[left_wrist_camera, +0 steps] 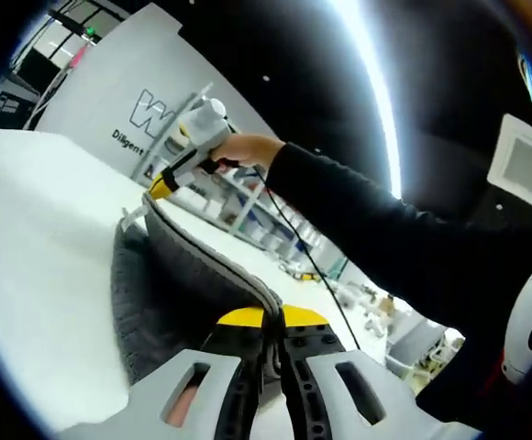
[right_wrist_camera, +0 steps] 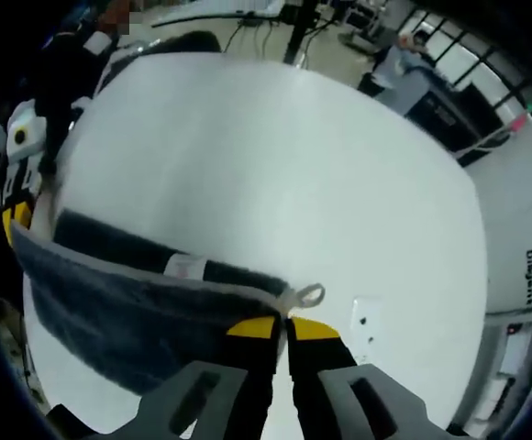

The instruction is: Open the folded towel by lifting each exposed corner and separating the folded layers until the towel lies flat within the target outline without major curled edges

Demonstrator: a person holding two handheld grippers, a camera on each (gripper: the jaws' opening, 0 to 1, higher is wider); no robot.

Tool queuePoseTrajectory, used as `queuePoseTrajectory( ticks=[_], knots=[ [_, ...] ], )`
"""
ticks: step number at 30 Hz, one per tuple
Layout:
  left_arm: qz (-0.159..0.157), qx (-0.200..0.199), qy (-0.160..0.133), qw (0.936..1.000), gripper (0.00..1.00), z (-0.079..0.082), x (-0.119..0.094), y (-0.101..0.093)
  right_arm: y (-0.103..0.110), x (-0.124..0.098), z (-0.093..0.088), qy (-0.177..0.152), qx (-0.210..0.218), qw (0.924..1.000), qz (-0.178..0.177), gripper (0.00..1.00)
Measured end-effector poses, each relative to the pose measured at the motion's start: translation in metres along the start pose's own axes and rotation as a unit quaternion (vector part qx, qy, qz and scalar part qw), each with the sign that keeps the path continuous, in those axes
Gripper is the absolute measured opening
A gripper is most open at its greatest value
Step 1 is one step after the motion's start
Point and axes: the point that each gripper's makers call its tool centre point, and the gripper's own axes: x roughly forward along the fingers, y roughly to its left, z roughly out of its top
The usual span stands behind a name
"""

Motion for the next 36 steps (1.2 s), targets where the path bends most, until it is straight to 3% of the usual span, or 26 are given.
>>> queuePoseTrajectory(
  ticks=[6, 21, 36],
  knots=[
    [-0.003, 0.020, -0.004, 0.9998, 0.03, 0.008, 0.002, -0.006, 0.000, -0.011, 0.004, -0.028, 0.015, 0.9995, -0.006, 0.00],
    [-0.015, 0.052, -0.011, 0.9985, 0.03, 0.029, 0.006, -0.017, -0.008, -0.034, -0.005, -0.051, 0.036, 0.9971, -0.044, 0.00],
    [-0.019, 0.090, -0.001, 0.9958, 0.03, 0.025, 0.014, -0.032, -0.008, -0.053, -0.017, -0.081, 0.052, 0.9929, -0.069, 0.00]
  ],
)
